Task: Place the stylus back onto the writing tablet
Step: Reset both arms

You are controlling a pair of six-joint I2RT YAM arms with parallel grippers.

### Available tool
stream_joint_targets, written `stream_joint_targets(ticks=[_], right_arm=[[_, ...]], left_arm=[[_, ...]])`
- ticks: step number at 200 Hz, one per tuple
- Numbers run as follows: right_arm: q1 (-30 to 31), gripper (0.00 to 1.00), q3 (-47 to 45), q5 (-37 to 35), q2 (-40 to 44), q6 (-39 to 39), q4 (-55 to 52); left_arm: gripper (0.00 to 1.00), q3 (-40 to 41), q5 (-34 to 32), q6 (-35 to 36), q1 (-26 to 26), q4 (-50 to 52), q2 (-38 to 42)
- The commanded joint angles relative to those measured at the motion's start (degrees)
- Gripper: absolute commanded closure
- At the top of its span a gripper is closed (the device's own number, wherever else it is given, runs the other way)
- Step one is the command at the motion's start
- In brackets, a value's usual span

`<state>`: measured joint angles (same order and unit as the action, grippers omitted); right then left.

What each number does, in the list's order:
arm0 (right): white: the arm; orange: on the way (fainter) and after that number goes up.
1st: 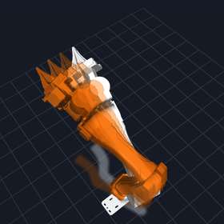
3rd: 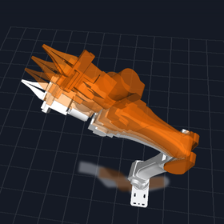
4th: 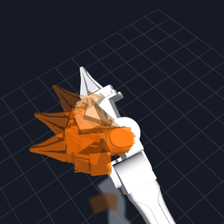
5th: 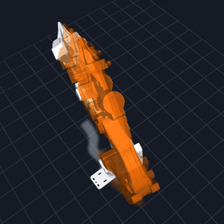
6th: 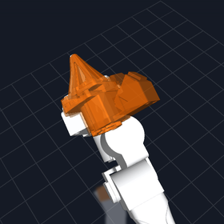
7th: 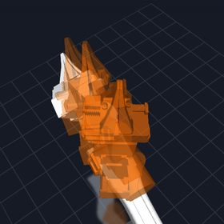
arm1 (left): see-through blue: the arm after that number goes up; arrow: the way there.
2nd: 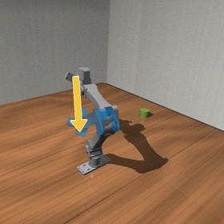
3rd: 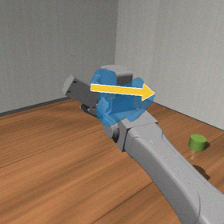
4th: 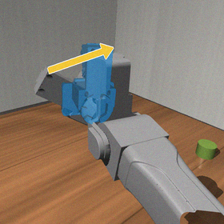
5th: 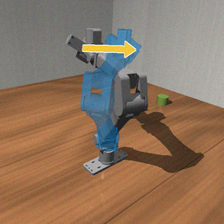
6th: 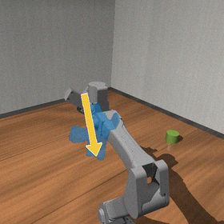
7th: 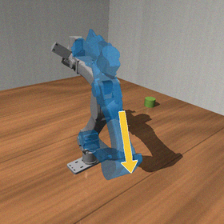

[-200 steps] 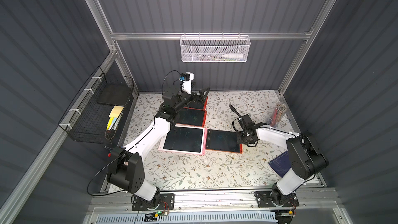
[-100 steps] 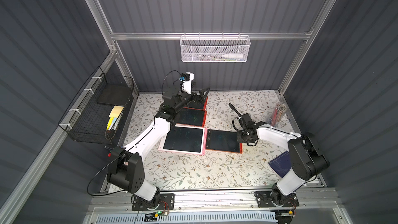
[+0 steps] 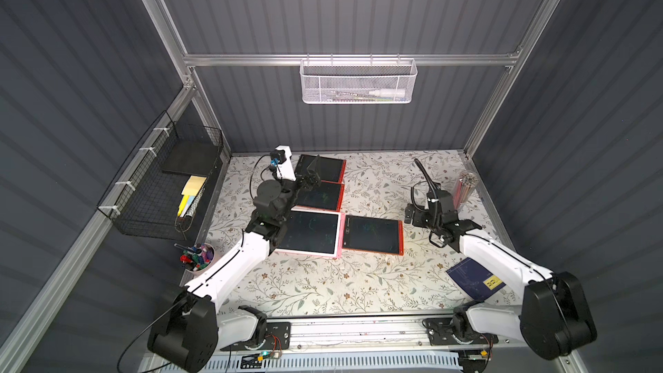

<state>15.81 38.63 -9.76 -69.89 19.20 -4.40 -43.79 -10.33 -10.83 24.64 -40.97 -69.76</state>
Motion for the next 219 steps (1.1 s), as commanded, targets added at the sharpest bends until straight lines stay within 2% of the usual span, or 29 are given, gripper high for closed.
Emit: stream_joint_targets(ticks=[1,30,58,77,90,105,115,129,145,164,168,179,203,219], right_arm=[[-1.28,0.01,-5.36,-3.09,4.42,-7.29,12.55],[-3.11,0.01,-12.52,-7.84,4.41,-13.95,26.66],[-4.45,0.01,-16.81,-9.24,-2.81,-16.99,40.80],[-5.87,0.01,-19.20,-8.29,-9.79,-21.04,55.00],[-6.98,0.01,-19.39,-6.77,-14.13,-23.37,61.52],[-9.92,0.01,-18.52,-2.92,-16.70,-18.35,59.94],[-11.94,0.01,-20.14,-0.89,-19.62,-16.65,65.62],[-12.55,0.01,-21.10,0.92,-24.23,-19.49,74.56],[-12.83,0.01,-19.47,1.51,-25.57,-19.68,73.29],[-12.91,0.01,-18.53,-0.52,-22.89,-16.24,66.98],[-12.91,0.01,-18.46,-0.45,-22.41,-16.28,66.07],[-12.90,0.01,-17.98,-0.41,-21.64,-15.89,64.11],[-13.06,0.01,-17.75,0.11,-22.56,-16.74,65.08],[-14.71,0.01,-17.66,3.78,-23.27,-16.16,66.17]], left_arm=[[0.01,4.45,-11.43,-1.55,-0.54,-5.40,0.87],[0.01,9.71,-18.47,0.23,-1.29,-11.06,-0.63],[0.01,19.00,-21.62,9.10,-2.78,-27.35,-2.29],[0.01,20.68,-20.73,10.78,-5.95,-32.63,-6.68],[0.01,23.38,-19.97,12.00,-7.48,-40.96,-9.80],[0.01,26.31,-17.72,12.35,-9.34,-50.00,-13.10],[0.01,27.60,-15.78,13.08,-10.32,-55.63,-15.47],[0.01,27.52,-12.84,14.21,-11.08,-58.99,-17.07],[0.01,27.78,-12.55,14.73,-12.43,-64.99,-21.18],[0.01,28.67,-7.88,11.66,-16.34,-73.69,-28.03],[0.01,28.79,-7.29,13.47,-17.15,-76.36,-28.67],[0.01,26.30,-5.88,9.57,-18.26,-65.13,-26.53],[0.01,24.46,-6.06,9.09,-18.84,-65.60,-27.61],[0.01,24.44,-6.53,9.07,-18.84,-65.35,-27.45]])
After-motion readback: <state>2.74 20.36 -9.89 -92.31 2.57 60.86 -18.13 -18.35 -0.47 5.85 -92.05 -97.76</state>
